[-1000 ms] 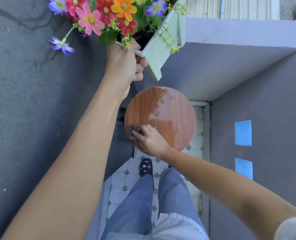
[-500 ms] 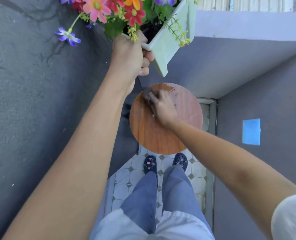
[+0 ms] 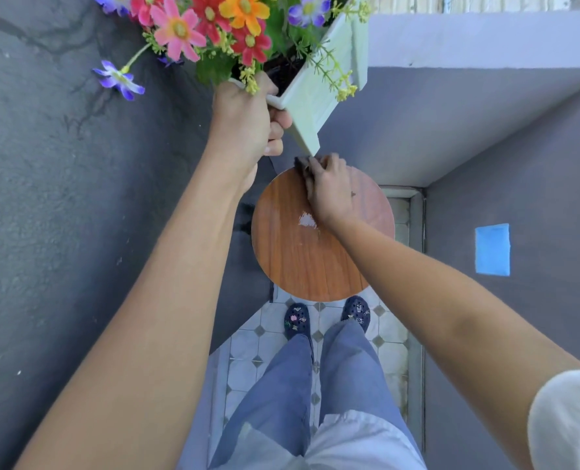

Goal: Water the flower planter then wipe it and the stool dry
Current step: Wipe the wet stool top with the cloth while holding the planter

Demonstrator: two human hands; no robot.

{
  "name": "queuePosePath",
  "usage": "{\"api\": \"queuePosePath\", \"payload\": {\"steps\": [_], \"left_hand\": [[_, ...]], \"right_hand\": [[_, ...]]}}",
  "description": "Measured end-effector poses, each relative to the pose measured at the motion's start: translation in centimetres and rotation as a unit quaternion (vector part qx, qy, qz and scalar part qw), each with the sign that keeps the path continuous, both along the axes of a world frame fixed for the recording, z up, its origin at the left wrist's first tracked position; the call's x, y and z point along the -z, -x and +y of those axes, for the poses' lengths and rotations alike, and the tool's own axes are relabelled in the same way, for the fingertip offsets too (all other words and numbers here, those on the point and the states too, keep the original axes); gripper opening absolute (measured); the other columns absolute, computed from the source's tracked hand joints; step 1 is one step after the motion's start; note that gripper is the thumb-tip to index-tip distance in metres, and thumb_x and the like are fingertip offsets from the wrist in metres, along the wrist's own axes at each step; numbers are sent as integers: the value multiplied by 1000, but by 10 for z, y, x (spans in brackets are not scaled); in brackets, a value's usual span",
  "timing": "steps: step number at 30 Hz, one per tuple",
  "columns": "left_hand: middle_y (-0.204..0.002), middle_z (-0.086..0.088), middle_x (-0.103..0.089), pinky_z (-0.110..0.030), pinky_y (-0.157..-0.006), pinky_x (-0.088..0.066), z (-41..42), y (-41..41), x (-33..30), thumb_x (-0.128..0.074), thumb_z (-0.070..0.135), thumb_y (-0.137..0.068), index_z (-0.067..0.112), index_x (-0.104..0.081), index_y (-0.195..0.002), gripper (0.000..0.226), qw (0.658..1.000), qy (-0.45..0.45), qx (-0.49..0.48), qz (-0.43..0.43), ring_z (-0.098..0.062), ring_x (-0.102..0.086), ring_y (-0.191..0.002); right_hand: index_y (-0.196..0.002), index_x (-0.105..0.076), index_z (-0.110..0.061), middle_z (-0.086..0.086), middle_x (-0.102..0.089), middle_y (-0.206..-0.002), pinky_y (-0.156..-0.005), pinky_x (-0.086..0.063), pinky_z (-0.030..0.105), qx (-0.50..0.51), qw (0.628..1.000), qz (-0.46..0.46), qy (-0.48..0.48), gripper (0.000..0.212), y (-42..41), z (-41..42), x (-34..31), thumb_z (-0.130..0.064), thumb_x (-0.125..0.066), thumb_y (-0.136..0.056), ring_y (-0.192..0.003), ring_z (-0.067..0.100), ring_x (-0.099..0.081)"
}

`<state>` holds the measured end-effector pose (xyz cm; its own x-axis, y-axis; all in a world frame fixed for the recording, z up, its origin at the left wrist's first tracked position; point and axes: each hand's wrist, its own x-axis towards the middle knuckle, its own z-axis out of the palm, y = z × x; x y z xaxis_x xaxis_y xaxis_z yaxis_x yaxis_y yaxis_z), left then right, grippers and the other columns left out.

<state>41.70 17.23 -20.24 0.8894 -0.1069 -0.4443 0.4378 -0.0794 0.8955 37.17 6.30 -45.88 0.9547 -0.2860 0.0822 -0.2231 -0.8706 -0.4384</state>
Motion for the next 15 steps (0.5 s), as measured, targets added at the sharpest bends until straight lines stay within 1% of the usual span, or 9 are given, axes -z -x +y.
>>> {"api": "queuePosePath", "payload": {"steps": [1, 3, 5, 6, 7, 9, 11, 13, 15], "left_hand": [[-54, -8, -50, -22, -40, -20, 0, 0, 1, -40, 8, -94, 8, -43, -73, 22, 1000, -1, -1, 1, -11, -27, -37], [-54, -8, -50, -22, -40, -20, -1, 1, 2, -40, 8, -94, 9, -42, -71, 23, 1000, -4, -3, 3, -11, -27, -37], [-53, -7, -50, -22, -40, -20, -2, 1, 2, -40, 7, -94, 9, -42, -71, 23, 1000, -5, -4, 4, -10, -27, -37], [-53, -7, -50, -22, -40, -20, -2, 2, 2, -40, 7, -94, 9, -42, -72, 22, 1000, -7, -3, 3, -10, -27, -37], [-53, -7, -50, -22, -40, -20, -1, 2, 2, -40, 7, -94, 9, -42, -72, 22, 1000, -9, 0, 2, -10, -27, -37], [-53, -7, -50, -23, -41, -20, 0, 4, 3, -39, 7, -94, 8, -42, -74, 21, 1000, -16, 6, 0, -11, -27, -38], [-53, -7, -50, -23, -41, -19, 1, 7, 5, -38, 7, -94, 9, -41, -75, 20, 1000, -23, 7, 0, -11, -27, -38], [-51, -5, -51, -23, -41, -19, 2, 9, 7, -39, 7, -94, 9, -42, -75, 19, 1000, -29, 5, 5, -12, -27, -40], [-51, -4, -51, -23, -40, -20, 1, 11, 10, -39, 8, -94, 8, -43, -77, 18, 999, -30, 9, 13, -13, -27, -41]], "right_hand": [[-121, -64, -16, 12, -54, -107, -81, -48, 43, -34, 999, -5, 5, 32, 8, 8, 1, -18, -52, -92, -94, 31, -51], [-126, -62, -11, 14, -55, -110, -76, -51, 42, -207, 978, -11, 17, 36, 36, 31, 3, -17, -59, -90, -96, 32, -52], [-129, -62, -9, 12, -56, -110, -73, -49, 38, -415, 909, -13, 30, 39, 69, 45, 1, -24, -62, -93, -95, 28, -52], [-129, -62, -10, 11, -56, -110, -74, -48, 37, -474, 880, -11, 33, 40, 76, 40, 2, -27, -62, -94, -94, 26, -52], [-129, -63, -10, 11, -56, -110, -75, -48, 36, -492, 870, -18, 34, 40, 76, 30, 3, -28, -63, -94, -94, 25, -52], [-127, -64, -9, 12, -56, -109, -79, -50, 39, -395, 918, -24, 34, 37, 62, 4, 8, -24, -64, -92, -95, 28, -53], [-121, -65, -11, 14, -55, -106, -80, -51, 44, -144, 989, -22, 3, 31, 45, -27, 6, -18, -62, -91, -95, 33, -52], [-119, -66, -11, 14, -54, -105, -82, -50, 43, 79, 996, -8, -37, 30, 34, -47, 1, -15, -58, -90, -96, 33, -51], [-120, -65, -13, 13, -54, -107, -83, -49, 42, 111, 993, -2, -40, 34, 35, -37, -2, -13, -56, -88, -98, 32, -50]]}}
